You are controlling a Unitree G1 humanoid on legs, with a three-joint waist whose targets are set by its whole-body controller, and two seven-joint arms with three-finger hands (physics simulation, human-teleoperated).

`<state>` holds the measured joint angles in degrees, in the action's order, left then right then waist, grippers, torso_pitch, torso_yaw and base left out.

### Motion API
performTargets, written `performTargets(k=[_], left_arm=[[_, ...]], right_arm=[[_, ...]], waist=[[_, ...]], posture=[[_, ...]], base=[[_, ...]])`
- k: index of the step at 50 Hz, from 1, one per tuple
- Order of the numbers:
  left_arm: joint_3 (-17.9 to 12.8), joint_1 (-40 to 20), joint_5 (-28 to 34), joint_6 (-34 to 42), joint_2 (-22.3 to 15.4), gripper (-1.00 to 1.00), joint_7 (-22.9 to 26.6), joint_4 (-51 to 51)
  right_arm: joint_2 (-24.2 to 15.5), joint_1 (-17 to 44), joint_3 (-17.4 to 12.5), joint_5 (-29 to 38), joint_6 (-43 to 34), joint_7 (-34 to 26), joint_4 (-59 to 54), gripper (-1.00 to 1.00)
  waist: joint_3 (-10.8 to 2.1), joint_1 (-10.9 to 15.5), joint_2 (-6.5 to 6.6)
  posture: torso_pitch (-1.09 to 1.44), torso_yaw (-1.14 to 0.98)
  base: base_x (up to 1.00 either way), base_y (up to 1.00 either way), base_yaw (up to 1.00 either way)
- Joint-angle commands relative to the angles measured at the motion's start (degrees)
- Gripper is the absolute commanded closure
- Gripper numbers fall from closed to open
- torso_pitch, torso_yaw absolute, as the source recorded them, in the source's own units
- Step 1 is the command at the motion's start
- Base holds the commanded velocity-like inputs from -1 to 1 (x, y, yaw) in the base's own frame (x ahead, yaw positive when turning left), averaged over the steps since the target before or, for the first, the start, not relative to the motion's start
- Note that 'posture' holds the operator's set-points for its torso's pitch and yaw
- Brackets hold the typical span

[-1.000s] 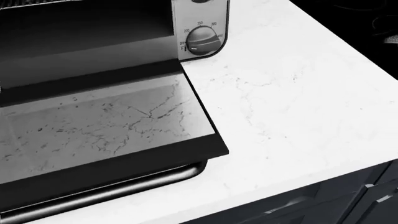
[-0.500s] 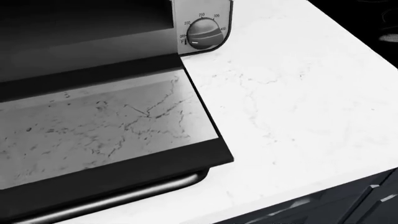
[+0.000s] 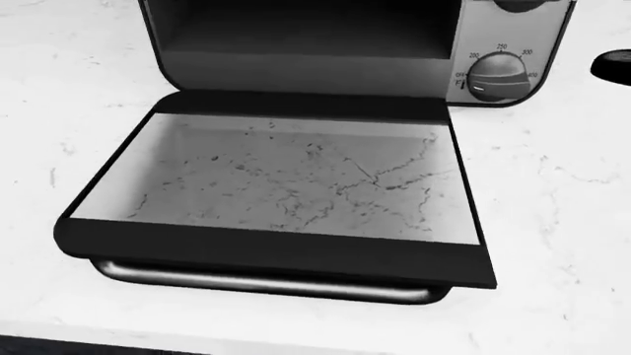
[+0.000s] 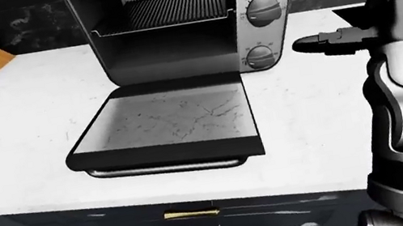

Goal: Close the toaster oven door.

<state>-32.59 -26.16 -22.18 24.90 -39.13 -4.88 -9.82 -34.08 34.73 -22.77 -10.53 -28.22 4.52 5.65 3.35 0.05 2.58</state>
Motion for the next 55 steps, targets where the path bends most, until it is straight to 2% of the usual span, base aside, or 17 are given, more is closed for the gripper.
performTargets(k=[1, 3, 6, 8, 12, 15, 18, 19, 24, 25, 27, 29, 31, 35, 38, 48, 55], left_arm=[[0.5, -1.1, -0.2, -0.9, -0.7, -1.0, 0.3, -0.9], [0.6, -1.2, -0.2, -1.0, -0.7, -1.0, 0.3, -0.7], [0.5, -1.2, -0.3, -0.8, -0.8, -1.0, 0.3, -0.8], [0.4, -1.2, -0.4, -0.6, -0.8, -1.0, 0.1, -0.9], [0.5, -1.2, -0.5, 0.1, -0.8, -1.0, -0.4, -1.2], [0.1, -2.7, -2.9, 2.7, -1.1, -1.0, -1.8, -0.7], [1.3, -2.2, -0.3, 1.9, -1.7, -1.0, -2.5, -0.7], [1.1, -2.6, -0.7, 1.5, -0.6, -1.0, -3.4, -0.4], [1.3, -3.0, -1.2, 2.3, -1.0, -1.0, -3.7, -1.4], [1.7, -2.7, 0.4, 1.0, -1.1, -1.0, -3.9, -0.6], [0.9, -3.5, -1.2, 3.6, -0.6, -1.0, -5.3, -0.6], [3.2, -2.0, 2.9, 2.9, -1.3, -1.0, -5.1, 0.6], [3.4, -1.9, 4.0, 1.8, 0.1, -1.0, -3.9, 0.8], [2.2, -2.4, 3.8, 4.0, 0.1, -1.0, -2.4, -0.4], [0.2, -2.6, 0.8, 6.0, -0.8, -1.0, -1.9, -0.5], [-0.4, -1.7, -1.8, 6.8, -1.2, -1.0, -1.9, -2.8], [-0.7, -1.7, -3.4, 6.8, -1.7, -1.0, -2.3, -2.9]], right_arm=[[-1.3, 1.4, -1.1, 0.1, -0.5, 1.1, 1.6, -1.0], [-1.0, 1.4, -1.4, -1.0, -1.6, 1.3, 2.3, -1.0], [-1.1, 1.3, -1.1, -0.3, -1.7, 1.8, 2.6, -1.0], [-0.1, 2.3, -3.7, -6.6, -9.3, 2.5, 4.0, -1.0], [-1.7, 2.1, -3.5, -9.5, -9.7, 4.6, 4.0, -1.0], [-2.7, 1.0, -2.3, -6.4, -6.7, 5.0, 2.8, -1.0], [-3.2, 0.7, -1.8, -4.3, -5.6, 5.1, 2.9, -1.0], [-3.5, 0.7, -1.3, -2.9, -5.3, 4.8, 3.0, -1.0], [-3.3, -0.3, -1.0, 1.4, -4.0, 3.3, 5.6, -1.0], [-3.5, -0.2, -0.8, 3.0, -3.1, 2.9, 5.8, -1.0], [-3.4, -0.3, -0.8, 5.0, -2.9, 1.7, 6.1, -1.0], [-2.8, -0.7, -1.3, 6.2, -3.0, 1.0, 6.8, -1.0], [-2.5, -1.1, -1.7, 7.1, -3.1, 0.3, 7.9, -1.0], [-2.5, -1.7, -2.8, 7.5, -4.8, -1.6, 11.0, -1.0], [-2.2, -3.3, -3.4, 7.9, -5.4, -3.2, 13.7, -1.0], [-0.5, -6.9, -4.1, 10.6, -5.5, -7.5, 18.5, -1.0], [0.6, -8.7, -4.4, 12.6, -10.1, -11.0, 24.9, -1.0]], waist=[[-1.5, -0.7, 1.07], [-0.49, -0.4, 0.05], [-0.93, -0.5, -0.96], [-1.01, -0.2, -1.26], [-1.28, -0.1, -1.53], [-1.34, 0.0, -1.68], [-1.49, 0.0, -1.8], [-1.46, 0.0, -1.88], [-1.6, 0.2, -1.95], [-1.55, 0.2, -1.99], [-1.49, 0.1, -2.05], [-1.57, 0.1, -2.06], [-1.46, 0.0, -2.15], [-1.8, 0.1, -2.29], [-1.69, 0.0, -2.43], [-1.46, -0.1, -2.48], [-1.4, -0.1, -2.4]], posture=[[0.0, 0.0], [0.0, 0.0], [0.0, 0.0], [0.0, 0.0], [0.0, 0.0], [0.0, 0.0], [0.0, 0.0], [0.0, 0.0], [0.0, 0.0], [0.0, 0.0], [0.0, 0.0], [0.0, 0.0], [0.0, 0.0], [0.0, 0.0], [0.0, 0.0], [0.0, 0.0], [0.0, 0.0]], base=[[0.0, 0.0, 0.0], [0.0, 0.0, 0.0], [0.0, 0.0, 0.0], [0.0, 0.0, 0.0], [0.0, 0.0, 0.0], [0.0, 0.0, 0.0], [0.0, 0.0, 0.0], [0.0, 0.0, 0.0], [0.0, 0.0, 0.0], [0.0, 0.0, 0.0], [0.0, 0.0, 0.0], [0.0, 0.0, 0.0], [0.0, 0.0, 0.0], [0.0, 0.0, 0.0], [0.0, 0.0, 0.0], [0.0, 0.0, 0.0], [0.0, 0.0, 0.0]])
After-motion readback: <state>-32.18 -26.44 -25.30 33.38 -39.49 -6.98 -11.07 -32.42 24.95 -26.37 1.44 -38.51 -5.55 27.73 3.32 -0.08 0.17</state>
